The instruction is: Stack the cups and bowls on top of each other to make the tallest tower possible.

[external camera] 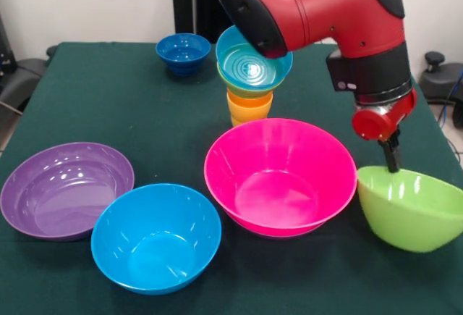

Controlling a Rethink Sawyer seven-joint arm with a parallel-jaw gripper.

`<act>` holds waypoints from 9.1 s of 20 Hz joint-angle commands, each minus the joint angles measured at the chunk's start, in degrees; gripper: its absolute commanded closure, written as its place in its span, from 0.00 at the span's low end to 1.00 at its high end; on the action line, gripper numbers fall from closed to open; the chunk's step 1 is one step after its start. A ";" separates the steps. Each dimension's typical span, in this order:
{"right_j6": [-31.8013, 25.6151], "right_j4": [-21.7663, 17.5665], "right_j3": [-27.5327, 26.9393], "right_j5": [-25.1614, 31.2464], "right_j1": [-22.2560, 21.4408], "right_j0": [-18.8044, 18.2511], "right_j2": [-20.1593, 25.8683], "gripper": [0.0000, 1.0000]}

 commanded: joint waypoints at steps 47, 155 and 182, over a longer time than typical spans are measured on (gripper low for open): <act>6.01 -4.68 -1.83 -11.50 2.16 1.01 -2.99 0.00; 8.72 -1.16 4.01 -5.48 -3.28 5.17 -3.36 0.00; 8.98 -2.07 5.59 -8.72 -3.67 1.78 1.71 0.00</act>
